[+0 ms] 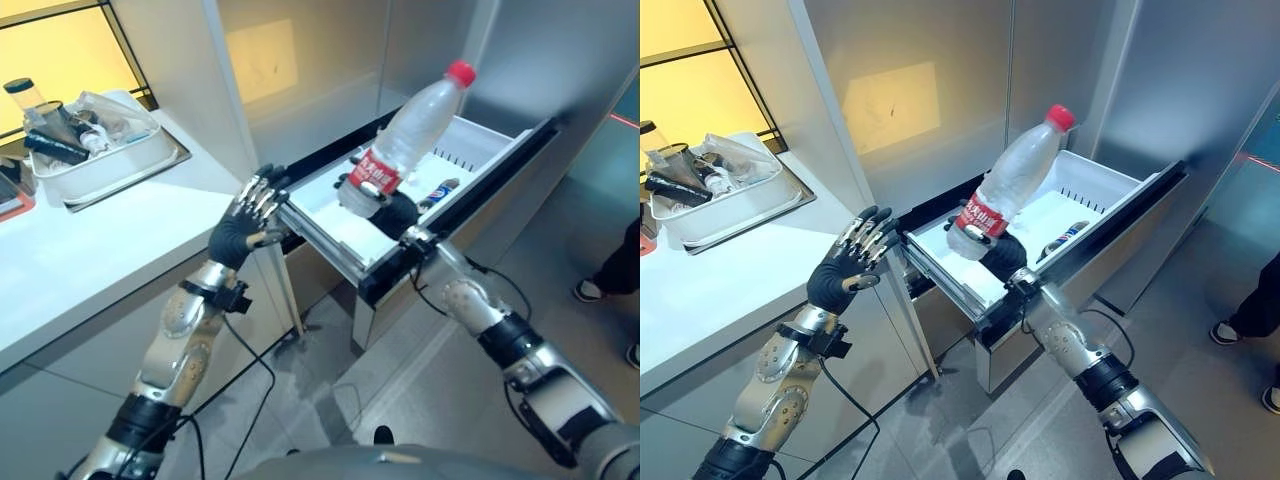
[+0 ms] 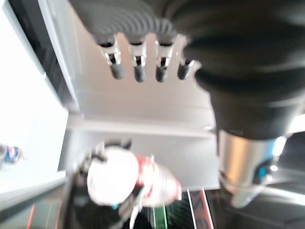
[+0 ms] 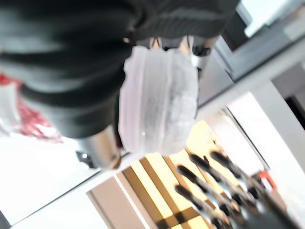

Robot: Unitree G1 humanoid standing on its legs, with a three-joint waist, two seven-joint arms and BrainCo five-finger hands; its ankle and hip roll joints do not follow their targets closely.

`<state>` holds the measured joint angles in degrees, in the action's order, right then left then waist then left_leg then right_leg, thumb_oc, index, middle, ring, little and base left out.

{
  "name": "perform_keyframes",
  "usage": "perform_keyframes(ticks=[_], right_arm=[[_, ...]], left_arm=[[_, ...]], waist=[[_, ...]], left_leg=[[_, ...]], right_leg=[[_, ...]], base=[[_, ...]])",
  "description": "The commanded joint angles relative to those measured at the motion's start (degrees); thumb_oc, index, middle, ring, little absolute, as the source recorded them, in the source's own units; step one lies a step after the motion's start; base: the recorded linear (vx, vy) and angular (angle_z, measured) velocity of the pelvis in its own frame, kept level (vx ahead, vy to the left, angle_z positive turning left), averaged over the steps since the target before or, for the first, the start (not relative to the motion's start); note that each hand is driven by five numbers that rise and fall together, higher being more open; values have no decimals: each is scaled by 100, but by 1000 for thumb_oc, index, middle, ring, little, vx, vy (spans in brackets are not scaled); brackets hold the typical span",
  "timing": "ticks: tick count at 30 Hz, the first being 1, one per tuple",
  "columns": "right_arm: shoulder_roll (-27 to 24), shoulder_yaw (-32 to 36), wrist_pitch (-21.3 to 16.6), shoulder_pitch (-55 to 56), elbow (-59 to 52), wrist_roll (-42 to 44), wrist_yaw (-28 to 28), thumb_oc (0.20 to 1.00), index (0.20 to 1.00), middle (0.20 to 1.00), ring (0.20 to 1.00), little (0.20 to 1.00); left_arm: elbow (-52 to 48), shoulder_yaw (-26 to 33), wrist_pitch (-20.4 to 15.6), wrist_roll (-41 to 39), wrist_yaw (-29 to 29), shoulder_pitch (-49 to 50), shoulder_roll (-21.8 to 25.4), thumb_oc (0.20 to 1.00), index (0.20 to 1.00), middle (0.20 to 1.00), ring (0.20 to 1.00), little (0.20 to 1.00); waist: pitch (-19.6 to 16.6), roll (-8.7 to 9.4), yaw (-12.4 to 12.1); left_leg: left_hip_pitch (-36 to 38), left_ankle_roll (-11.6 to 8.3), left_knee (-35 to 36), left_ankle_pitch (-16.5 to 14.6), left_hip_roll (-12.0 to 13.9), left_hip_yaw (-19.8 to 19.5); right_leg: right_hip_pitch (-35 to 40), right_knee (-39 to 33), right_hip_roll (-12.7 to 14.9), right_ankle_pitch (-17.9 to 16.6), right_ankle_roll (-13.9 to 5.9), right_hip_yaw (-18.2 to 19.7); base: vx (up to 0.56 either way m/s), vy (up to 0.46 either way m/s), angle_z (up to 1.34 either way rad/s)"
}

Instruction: Take the drinks into the refrigerator

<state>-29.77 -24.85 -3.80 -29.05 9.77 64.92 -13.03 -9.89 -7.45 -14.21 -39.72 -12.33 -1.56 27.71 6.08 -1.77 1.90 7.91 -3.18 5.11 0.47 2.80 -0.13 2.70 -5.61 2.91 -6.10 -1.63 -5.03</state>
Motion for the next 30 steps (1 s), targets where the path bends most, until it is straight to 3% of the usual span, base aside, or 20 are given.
perform_keyframes(ticks=[1, 13, 21, 30], right_arm=[[-200, 1009, -823, -698, -472, -258, -64, 200, 200, 200, 200, 200], [-1908, 1020, -936, -1224, 524, -831, 63, 200, 200, 200, 200, 200], [-2381, 681, -1018, -1895, 978, -1028, 170, 200, 200, 200, 200, 200], [-2695, 177, -1064, -2693, 979, -1127, 212, 200, 200, 200, 200, 200]], left_arm=[[-288, 198, -323, -302, -217, -13, 353, 1000, 1000, 1000, 1000, 1000], [-520, 485, -483, -490, -542, 441, 790, 1000, 1000, 1000, 1000, 1000], [-583, 531, -589, -625, -605, 448, 897, 1000, 1000, 1000, 1000, 1000], [-708, 542, -698, -618, -498, 442, 1002, 1000, 1000, 1000, 1000, 1000]], waist=[[-17, 397, -78], [189, 501, -106], [538, 473, -177], [929, 323, -267]], left_leg=[[9, 353, -343, -650, -305, -141], [-246, 321, -410, -609, -308, -132], [-724, 307, -593, -513, -331, -171], [-1268, 265, -708, -319, -328, -251]], right_leg=[[487, 301, 120, 905, -242, 5], [196, 426, 96, 899, -265, 26], [-371, 755, 95, 891, -245, 25], [-1141, 1246, 65, 962, -201, -13]], base=[[0, 0, 0], [-9, -1, 0], [-64, -10, -2], [-44, -23, 7]])
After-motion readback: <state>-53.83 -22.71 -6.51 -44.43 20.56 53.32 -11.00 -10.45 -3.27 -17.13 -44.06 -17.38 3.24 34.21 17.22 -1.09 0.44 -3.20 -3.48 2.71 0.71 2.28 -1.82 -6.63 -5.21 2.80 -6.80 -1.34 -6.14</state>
